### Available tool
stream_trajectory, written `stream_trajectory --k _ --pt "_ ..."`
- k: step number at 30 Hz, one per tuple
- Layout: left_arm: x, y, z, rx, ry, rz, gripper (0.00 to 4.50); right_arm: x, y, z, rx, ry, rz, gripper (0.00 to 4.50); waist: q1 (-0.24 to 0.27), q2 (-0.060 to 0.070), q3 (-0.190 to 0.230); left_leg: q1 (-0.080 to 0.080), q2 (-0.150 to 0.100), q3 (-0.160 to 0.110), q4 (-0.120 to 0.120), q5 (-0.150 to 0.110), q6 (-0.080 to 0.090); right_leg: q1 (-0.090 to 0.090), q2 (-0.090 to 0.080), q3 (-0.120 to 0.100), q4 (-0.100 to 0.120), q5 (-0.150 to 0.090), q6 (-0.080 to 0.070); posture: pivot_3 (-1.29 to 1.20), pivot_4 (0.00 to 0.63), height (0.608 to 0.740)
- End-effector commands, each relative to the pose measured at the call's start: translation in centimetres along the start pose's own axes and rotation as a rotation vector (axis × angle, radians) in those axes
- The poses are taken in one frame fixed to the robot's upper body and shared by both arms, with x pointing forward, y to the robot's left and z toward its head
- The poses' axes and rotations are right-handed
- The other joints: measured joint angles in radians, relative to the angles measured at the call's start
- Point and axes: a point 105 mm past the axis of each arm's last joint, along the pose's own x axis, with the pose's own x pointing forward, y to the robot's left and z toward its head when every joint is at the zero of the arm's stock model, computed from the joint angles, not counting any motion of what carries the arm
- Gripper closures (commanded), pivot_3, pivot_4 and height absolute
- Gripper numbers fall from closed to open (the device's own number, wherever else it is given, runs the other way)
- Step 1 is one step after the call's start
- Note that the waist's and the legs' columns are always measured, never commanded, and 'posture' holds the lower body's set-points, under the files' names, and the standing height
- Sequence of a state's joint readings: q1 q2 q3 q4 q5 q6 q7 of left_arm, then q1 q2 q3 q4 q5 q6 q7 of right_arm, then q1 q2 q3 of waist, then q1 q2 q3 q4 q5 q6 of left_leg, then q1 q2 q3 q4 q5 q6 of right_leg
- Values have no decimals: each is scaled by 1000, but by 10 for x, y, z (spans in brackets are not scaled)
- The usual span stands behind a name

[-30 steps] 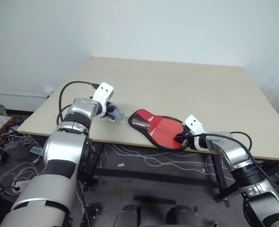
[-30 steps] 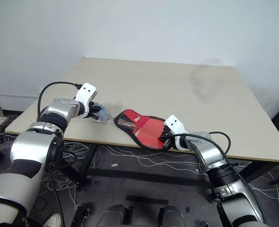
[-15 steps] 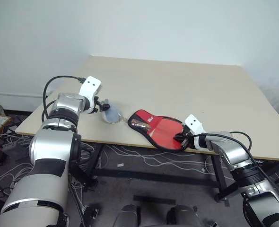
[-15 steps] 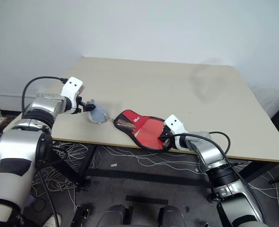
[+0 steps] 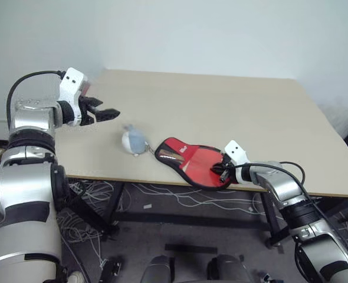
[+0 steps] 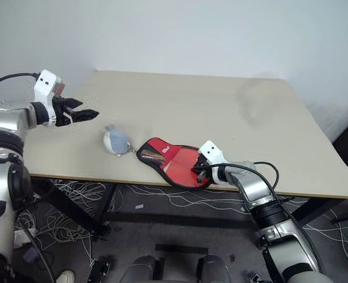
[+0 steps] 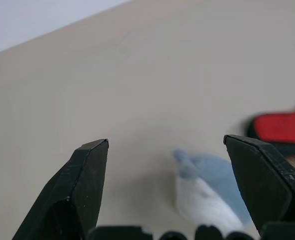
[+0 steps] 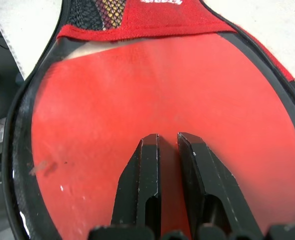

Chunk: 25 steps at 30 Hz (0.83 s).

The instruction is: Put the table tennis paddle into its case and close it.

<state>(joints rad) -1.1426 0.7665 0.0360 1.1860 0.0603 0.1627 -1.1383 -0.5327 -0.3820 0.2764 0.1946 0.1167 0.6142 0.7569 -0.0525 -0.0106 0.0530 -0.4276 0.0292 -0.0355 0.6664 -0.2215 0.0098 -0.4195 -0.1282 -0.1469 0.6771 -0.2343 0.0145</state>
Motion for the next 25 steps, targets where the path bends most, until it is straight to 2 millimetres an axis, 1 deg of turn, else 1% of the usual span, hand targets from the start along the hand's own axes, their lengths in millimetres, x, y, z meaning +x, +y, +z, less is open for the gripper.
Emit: stream_trajectory --k 1,3,6,7,10,12,14,19,22,25 --pt "-6 -10 1 92 -21 -82 588 2 5 9 -1 -25 31 3880 0 0 0 -1 0 0 0 2 0 -1 1 1 0 0 0 0 0 688" --pt "-9 -15 -4 146 -55 -100 588 2 7 22 -4 -67 38 3880 0 -1 2 -3 2 0 0 5 -1 -4 5 3 1 0 -1 0 0 688" --pt "-6 -40 -21 183 -60 -221 588 -3 6 47 7 -150 47 3880 0 -1 4 -3 2 2 -1 5 -1 -6 6 6 0 1 -1 0 0 688" --pt "-4 -46 -24 185 -70 -245 588 -5 6 54 11 -177 59 3880 0 0 4 -3 1 3 -1 6 -1 -6 6 8 0 1 -1 0 0 688" --pt "-1 -56 -30 126 -95 -276 588 -9 10 67 41 -228 100 3880 7 1 9 -3 0 7 -1 6 -1 -7 6 13 0 1 -2 0 0 688" --pt "3 -64 -44 154 -48 -298 588 -12 11 74 50 -251 122 3880 7 1 9 -3 -1 7 1 6 -1 -6 7 15 0 1 -2 0 0 688" --pt "9 -78 -55 176 -22 -341 588 -19 10 74 42 -254 133 3880 7 1 9 -3 -1 8 1 6 -1 -6 7 16 0 1 -2 0 0 688" --pt "21 -109 -62 170 -49 -437 588 -31 2 63 14 -211 137 3880 17 2 9 -2 -2 10 1 6 0 -6 8 20 1 1 -2 0 0 688" --pt "27 -132 -71 186 -30 -528 588 -43 -2 60 19 -205 145 3880 21 2 10 -2 -2 11 1 6 0 -6 8 21 1 1 -2 0 0 688" --pt "33 -147 -76 193 -6 -583 588 -53 -9 56 25 -194 137 3880 21 2 10 -2 -2 11 1 6 0 -6 9 21 1 2 -2 0 0 688"
